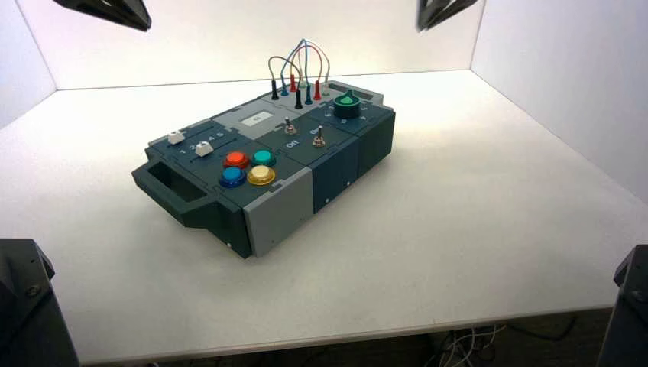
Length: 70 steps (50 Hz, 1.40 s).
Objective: Flip the bottom switch off with the left gripper.
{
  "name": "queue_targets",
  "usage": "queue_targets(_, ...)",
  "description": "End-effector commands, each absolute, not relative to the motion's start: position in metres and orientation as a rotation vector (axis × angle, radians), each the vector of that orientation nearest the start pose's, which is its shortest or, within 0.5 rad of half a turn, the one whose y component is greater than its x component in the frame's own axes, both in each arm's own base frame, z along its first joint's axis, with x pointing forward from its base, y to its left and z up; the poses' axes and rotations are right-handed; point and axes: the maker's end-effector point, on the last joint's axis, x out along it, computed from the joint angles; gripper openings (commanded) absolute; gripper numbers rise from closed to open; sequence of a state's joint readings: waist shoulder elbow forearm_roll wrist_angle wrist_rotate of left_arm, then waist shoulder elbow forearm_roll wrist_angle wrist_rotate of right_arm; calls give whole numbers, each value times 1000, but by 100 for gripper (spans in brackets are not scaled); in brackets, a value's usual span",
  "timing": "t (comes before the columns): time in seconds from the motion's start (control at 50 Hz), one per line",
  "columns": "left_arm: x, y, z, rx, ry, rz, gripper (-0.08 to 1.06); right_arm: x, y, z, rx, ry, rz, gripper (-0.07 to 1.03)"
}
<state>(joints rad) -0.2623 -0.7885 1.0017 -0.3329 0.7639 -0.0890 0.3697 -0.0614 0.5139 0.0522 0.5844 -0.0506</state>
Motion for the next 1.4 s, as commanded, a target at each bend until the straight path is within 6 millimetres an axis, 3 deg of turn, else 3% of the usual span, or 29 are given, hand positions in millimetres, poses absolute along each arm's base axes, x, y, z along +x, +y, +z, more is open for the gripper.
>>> queue_targets(0.02, 197, -99, 184, -296, 1017, -310, -3, 402, 166, 141, -193, 1033, 378, 29)
queue_targets(0.32, 178, -97, 174, -306, 1051, -320, -3, 443, 188, 99, -219, 1108, 387, 29)
queue_targets(0.56, 173, -97, 157, -304, 1123, -306, -3, 466, 197, 91, -254, 1139, 408, 29)
queue_targets(1.0, 176, -97, 158, -312, 1118, -299, -3, 471, 205, 54, -281, 1219, 418, 29)
queue_targets(1.24, 179, -97, 156, -311, 1125, -294, -3, 466, 212, 50, -265, 1247, 436, 29)
queue_targets(1.4, 182, -98, 154, -312, 1131, -289, -3, 466, 220, 62, -264, 1226, 452, 29)
